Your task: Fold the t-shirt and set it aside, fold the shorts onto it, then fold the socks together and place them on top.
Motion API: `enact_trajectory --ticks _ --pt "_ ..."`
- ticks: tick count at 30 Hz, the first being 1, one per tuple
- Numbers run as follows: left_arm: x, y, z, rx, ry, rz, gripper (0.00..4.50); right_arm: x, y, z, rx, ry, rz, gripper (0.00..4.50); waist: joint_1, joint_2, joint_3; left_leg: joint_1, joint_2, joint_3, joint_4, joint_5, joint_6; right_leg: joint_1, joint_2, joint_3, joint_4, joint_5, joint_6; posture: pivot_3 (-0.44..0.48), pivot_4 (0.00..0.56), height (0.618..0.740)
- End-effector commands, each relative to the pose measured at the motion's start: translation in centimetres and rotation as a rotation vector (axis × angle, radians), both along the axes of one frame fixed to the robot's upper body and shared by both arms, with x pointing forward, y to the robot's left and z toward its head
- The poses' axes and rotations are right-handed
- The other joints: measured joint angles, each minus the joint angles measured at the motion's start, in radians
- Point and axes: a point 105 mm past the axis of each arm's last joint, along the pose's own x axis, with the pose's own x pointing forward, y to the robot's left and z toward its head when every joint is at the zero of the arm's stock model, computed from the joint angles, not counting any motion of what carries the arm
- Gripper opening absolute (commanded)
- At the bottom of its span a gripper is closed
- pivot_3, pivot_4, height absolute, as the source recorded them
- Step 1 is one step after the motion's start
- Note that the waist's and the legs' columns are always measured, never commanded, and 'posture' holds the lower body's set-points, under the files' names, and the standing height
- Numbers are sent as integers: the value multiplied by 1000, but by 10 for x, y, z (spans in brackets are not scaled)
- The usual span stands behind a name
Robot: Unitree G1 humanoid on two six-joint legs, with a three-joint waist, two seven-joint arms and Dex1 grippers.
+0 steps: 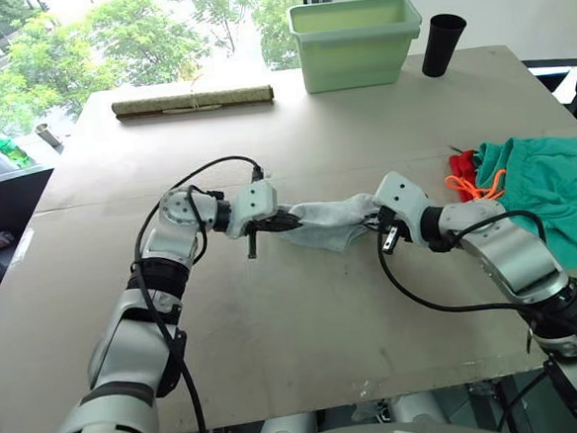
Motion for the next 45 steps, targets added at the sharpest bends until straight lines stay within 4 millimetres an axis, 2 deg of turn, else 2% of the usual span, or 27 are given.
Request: enact_trajectory --ticks 1,8,11,15,17,19,20,21,22,23,24,25,26,29,30,33,35,36,37,41,43,45 --pt "5 10 31 -48 -104 0 0 -5 11 37 42 -90 59 20 -1 0 0 0 0 0 0 0 0 0 0 0 0 0 0 0 150 740" --pt "9 31 45 13 -215 26 0 -16 34 47 41 -94 127 20 -2 0 0 0 0 0 0 0 0 0 0 0 0 0 0 0 150 740" --pt "7 37 41 58 -238 19 0 -20 42 44 42 -76 149 20 -1 0 0 0 0 -1 0 0 0 0 0 -1 0 0 0 0 150 740" --pt "1 39 19 127 -251 -6 0 -30 53 10 29 41 173 20 -2 -1 -1 0 0 -1 0 0 0 0 -1 -1 0 0 0 0 150 740" --pt "2 36 3 199 -318 -9 0 -27 51 -20 -4 84 154 20 -1 -1 -1 0 -1 -1 0 0 0 0 -1 -1 1 0 0 0 150 740" --pt "2 35 -7 222 -324 -6 0 -26 47 -36 -22 108 148 20 0 -1 -1 1 -1 -1 0 0 0 0 -1 -2 1 0 0 0 150 740" --pt "1 37 -11 214 -288 3 0 -26 44 -39 -27 112 150 623 0 -1 -1 0 -2 -1 0 0 0 0 -2 -2 1 0 0 0 150 740" --pt "-1 38 -13 203 -260 8 339 -28 43 -38 -16 116 153 839 -1 -1 -1 0 -2 -1 0 0 0 0 -2 -2 1 0 0 0 150 740" --pt "-2 40 -12 173 -227 26 713 -29 42 -32 12 112 155 1284 -2 -2 -1 0 -2 -1 1 0 0 0 -2 -2 1 0 0 0 150 740" --pt "-2 41 -9 134 -194 49 1175 -31 42 -24 45 100 162 1921 -1 -2 -1 0 -2 -2 1 0 0 0 -2 -2 1 0 0 0 150 740" --pt "-4 43 -6 98 -159 61 1456 -36 41 -16 85 106 177 2212 -1 -2 -1 0 -2 -2 1 0 0 0 -2 -2 1 0 0 0 150 740" --pt "-8 45 -1 44 -86 80 1933 -41 39 -7 126 120 193 2651 -1 -1 -1 0 -2 -3 1 0 0 0 -2 -2 1 0 0 0 150 740" --pt "-12 48 7 -30 5 112 2311 -48 37 2 168 136 220 2659 -3 -1 -1 -1 -2 -4 1 0 0 0 -2 -2 1 0 0 0 150 740" --pt "-25 52 29 -190 213 174 2311 -57 37 25 293 160 252 2659 -16 -2 -1 -2 -2 -7 1 0 0 0 -1 -3 1 0 0 0 150 740" --pt "-30 54 33 -213 258 191 2311 -52 38 30 336 150 228 2659 -17 -2 -1 -1 -2 -9 1 0 0 0 0 -4 1 0 0 0 150 740" --pt "-35 57 40 -328 341 292 2406 -13 40 33 433 103 25 1866 -28 -2 -1 1 -2 -10 -1 0 0 1 0 -4 1 0 0 0 150 740" --pt "-35 56 42 -414 382 368 2406 4 44 20 441 112 -64 934 -27 -2 -2 3 -2 -10 -2 0 0 1 0 -1 1 0 0 0 150 740" --pt "-34 55 42 -445 389 404 2406 9 46 11 420 118 -87 242 -26 -2 -2 3 -3 -10 -2 0 0 1 0 -1 1 0 0 0 150 740" --pt "-34 56 42 -463 392 429 2406 12 48 6 404 119 -101 39 -25 -2 -2 3 -3 -10 -2 0 0 2 0 -1 2 0 0 0 150 740" --pt "-30 56 30 -558 448 607 2406 20 43 -40 229 113 -120 39 -25 -2 -2 2 -4 -11 0 0 0 1 -1 -3 2 0 0 0 150 740" --pt "-30 59 16 -578 502 717 2406 22 34 -56 122 84 -116 39 -27 -1 -2 3 -4 -10 0 0 0 2 -1 -2 1 0 0 0 150 740" --pt "-38 60 -1 -577 587 791 2406 23 26 -62 51 53 -109 39 -28 -1 -4 4 -4 -8 -1 0 0 2 -1 -1 1 0 0 0 150 740"
